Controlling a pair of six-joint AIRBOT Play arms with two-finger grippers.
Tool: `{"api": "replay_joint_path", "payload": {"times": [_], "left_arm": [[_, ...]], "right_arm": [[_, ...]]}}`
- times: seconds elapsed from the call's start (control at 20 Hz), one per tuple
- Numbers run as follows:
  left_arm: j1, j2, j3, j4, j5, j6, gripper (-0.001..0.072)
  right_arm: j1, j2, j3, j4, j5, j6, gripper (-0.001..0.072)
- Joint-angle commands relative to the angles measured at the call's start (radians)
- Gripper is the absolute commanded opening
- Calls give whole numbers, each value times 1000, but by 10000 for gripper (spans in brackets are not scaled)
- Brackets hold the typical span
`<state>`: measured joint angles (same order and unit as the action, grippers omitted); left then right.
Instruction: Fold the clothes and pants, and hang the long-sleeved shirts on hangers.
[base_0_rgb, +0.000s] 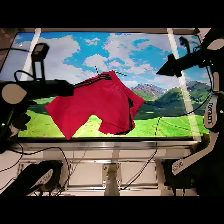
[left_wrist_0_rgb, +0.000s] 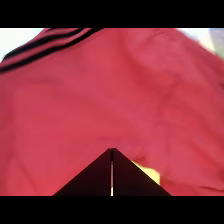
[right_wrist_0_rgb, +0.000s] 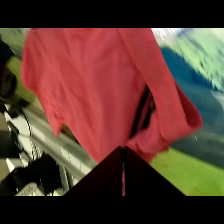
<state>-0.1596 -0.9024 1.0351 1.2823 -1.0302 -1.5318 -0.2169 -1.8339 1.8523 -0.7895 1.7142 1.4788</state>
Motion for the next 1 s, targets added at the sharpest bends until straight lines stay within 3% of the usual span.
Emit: {"api": "replay_joint_path", "payload": {"times": [0.0,0.05,0.1,0.15,0.2,0.25,0.35,0.45,0.7,0.95], "left_arm": [[225,22,-143,-69,-52,-24,9],[276,22,-178,-88,-53,-24,10],[317,21,-208,-86,-48,-20,10],[357,21,-230,-86,-40,-10,11],[402,21,-248,-87,-24,-10,11],[443,20,-257,-87,-10,-10,63],[515,7,-258,-92,5,-14,339],[553,-14,-260,-95,5,-13,356],[559,-118,-260,-109,19,6,357],[560,-214,-260,-109,51,5,357]], "right_arm": [[5,-18,-154,-82,75,24,41],[5,-18,-202,-81,75,24,105],[5,-18,-253,-80,73,25,269],[6,-19,-302,-79,67,24,343],[6,-19,-343,-78,51,28,345],[6,-21,-378,-78,36,35,345],[12,-25,-418,-79,-11,57,356],[29,-25,-425,-78,-60,58,527],[124,-25,-425,-80,-195,66,548],[186,-28,-425,-83,-360,163,538]]}}
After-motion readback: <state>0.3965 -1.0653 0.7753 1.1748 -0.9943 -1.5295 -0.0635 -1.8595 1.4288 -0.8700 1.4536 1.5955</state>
